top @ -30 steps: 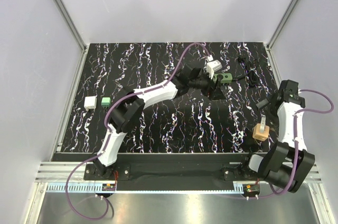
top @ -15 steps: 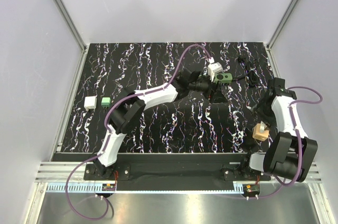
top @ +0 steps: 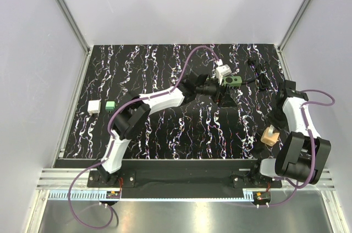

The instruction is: Pull the plug off the socket

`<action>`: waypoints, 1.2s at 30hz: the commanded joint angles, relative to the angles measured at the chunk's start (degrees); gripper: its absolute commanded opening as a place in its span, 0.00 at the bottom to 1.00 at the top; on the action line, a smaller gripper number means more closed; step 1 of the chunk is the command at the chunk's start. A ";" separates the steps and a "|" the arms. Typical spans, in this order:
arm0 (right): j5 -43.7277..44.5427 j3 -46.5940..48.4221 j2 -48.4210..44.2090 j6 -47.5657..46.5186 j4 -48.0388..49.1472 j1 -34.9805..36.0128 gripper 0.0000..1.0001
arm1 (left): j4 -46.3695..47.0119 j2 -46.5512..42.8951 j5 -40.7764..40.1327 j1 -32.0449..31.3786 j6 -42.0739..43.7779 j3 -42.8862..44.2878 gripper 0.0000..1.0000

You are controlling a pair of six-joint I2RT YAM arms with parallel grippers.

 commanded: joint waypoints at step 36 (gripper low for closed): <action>-16.26 8.36 3.49 3.59 3.80 3.24 0.00 | 31.75 4.20 -30.81 -13.38 5.87 -14.07 0.91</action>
